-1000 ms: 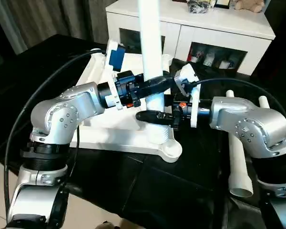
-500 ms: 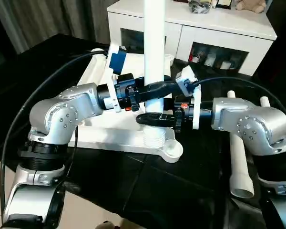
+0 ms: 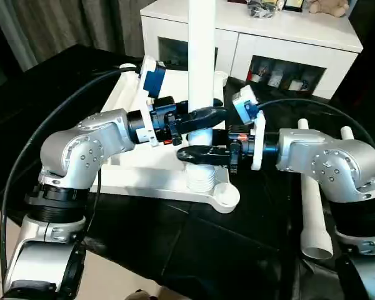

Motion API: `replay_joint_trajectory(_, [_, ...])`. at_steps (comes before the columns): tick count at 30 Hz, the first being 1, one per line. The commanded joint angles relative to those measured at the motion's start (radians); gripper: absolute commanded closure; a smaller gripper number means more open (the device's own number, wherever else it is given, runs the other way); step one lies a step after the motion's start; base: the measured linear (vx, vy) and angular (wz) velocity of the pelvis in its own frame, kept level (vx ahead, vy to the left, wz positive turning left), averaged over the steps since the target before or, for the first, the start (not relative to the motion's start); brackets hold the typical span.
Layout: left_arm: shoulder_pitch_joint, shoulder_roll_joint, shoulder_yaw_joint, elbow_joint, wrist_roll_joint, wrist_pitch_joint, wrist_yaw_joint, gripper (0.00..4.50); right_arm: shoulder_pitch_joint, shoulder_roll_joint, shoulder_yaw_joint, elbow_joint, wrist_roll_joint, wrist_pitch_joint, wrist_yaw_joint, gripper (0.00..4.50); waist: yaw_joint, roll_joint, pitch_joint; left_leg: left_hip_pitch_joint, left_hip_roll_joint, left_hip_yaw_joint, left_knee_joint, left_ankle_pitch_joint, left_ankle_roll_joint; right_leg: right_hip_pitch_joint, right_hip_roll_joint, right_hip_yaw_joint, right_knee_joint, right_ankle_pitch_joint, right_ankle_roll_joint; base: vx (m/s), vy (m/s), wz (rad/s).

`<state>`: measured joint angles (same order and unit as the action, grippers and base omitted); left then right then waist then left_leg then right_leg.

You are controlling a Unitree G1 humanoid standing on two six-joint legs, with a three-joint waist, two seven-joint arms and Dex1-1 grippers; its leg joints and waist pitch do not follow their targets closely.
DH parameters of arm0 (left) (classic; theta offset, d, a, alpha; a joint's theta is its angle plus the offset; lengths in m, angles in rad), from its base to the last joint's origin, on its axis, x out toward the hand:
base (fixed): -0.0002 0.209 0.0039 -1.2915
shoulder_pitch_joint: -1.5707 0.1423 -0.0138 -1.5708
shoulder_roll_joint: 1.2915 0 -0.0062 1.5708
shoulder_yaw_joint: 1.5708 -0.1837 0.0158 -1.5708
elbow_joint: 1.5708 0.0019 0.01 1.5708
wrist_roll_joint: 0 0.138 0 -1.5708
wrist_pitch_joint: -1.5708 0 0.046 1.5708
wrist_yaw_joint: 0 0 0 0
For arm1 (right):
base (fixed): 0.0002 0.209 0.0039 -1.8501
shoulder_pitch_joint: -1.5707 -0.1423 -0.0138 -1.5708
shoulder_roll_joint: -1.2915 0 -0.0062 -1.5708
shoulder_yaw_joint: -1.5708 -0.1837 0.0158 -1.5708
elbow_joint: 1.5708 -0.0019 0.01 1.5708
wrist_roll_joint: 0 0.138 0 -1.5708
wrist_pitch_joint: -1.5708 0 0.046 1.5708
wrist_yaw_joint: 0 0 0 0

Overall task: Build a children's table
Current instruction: Pick table leg

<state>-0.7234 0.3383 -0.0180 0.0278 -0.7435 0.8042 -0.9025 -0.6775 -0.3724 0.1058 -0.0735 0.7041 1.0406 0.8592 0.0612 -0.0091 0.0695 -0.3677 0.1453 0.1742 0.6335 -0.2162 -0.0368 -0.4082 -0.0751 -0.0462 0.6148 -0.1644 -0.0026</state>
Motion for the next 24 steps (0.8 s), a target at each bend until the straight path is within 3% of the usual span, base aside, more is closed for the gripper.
replay_joint_trajectory(1, [-0.026, -0.001, -0.011, -0.002, 0.01, -0.015, -0.011, 2.59, -0.011, -0.003, 0.001, -0.016, 0.001, 0.001, -0.003, 1.08, 0.003, 0.014, -0.077, 0.013, 0.071, -0.027, -0.087, -0.133, -0.04, 0.058, -0.071, 0.046, -0.054, -0.151, -0.272, 0.0, 0.0, 0.0])
replay_joint_trajectory(16, [-0.027, -0.001, -0.009, 0.003, 0.018, -0.018, -0.025, 2.6, -0.011, 0.005, 0.006, -0.006, -0.006, -0.01, -0.006, 2.42, 0.002, 0.015, -0.077, 0.012, 0.07, -0.026, -0.087, -0.134, -0.042, 0.059, -0.07, 0.047, -0.053, -0.142, -0.274, 0.0, 0.0, 0.0])
replay_joint_trajectory(24, [-0.034, -0.002, -0.004, 0.01, 0.028, -0.024, -0.019, 2.61, -0.002, 0.013, 0.005, -0.013, -0.003, -0.011, -0.009, 2.55, 0.002, 0.018, -0.078, 0.012, 0.07, -0.027, -0.086, -0.136, -0.043, 0.059, -0.07, 0.046, -0.053, -0.136, -0.274, 0.0, 0.0, 0.0])
